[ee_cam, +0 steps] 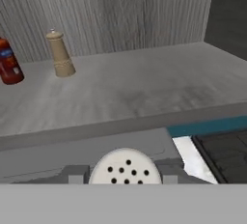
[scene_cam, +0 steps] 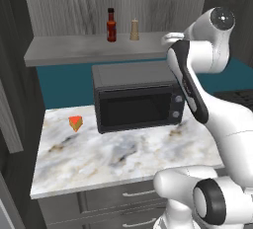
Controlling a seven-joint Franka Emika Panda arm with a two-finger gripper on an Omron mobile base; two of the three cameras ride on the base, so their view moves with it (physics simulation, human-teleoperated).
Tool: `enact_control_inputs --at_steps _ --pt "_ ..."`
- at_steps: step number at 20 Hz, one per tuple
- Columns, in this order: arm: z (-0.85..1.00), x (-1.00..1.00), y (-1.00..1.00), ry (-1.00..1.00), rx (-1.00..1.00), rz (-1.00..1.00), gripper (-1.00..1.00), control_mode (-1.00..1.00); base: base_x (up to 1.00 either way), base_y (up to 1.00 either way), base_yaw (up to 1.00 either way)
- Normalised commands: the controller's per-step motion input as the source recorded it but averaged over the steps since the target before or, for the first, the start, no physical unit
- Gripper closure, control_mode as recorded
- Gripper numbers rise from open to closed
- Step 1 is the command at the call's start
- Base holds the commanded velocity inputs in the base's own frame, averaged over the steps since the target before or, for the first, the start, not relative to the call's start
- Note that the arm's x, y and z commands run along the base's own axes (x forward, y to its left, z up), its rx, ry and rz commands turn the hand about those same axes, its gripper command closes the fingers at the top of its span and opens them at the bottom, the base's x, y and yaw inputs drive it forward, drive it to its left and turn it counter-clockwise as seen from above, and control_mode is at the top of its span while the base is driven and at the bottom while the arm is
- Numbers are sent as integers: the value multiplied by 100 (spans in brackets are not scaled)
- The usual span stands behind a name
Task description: There are various items on the counter. Only move the condiments/shakers into the cabinet.
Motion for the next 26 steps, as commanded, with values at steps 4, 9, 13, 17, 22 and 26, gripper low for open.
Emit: enact_control_inputs --at_steps 4,9,13,17,22,26 --pt "26 46 0 -6 0 0 100 -100 0 0 0" --pt "31 32 1 -8 0 0 100 -100 0 0 0" --pt "8 44 2 -6 0 0 100 -100 0 0 0" --pt "-2 51 1 -3 0 0 100 -100 0 0 0" --pt "-19 43 1 0 0 0 100 -100 0 0 0" --pt "-14 31 2 0 0 0 100 -100 0 0 0"
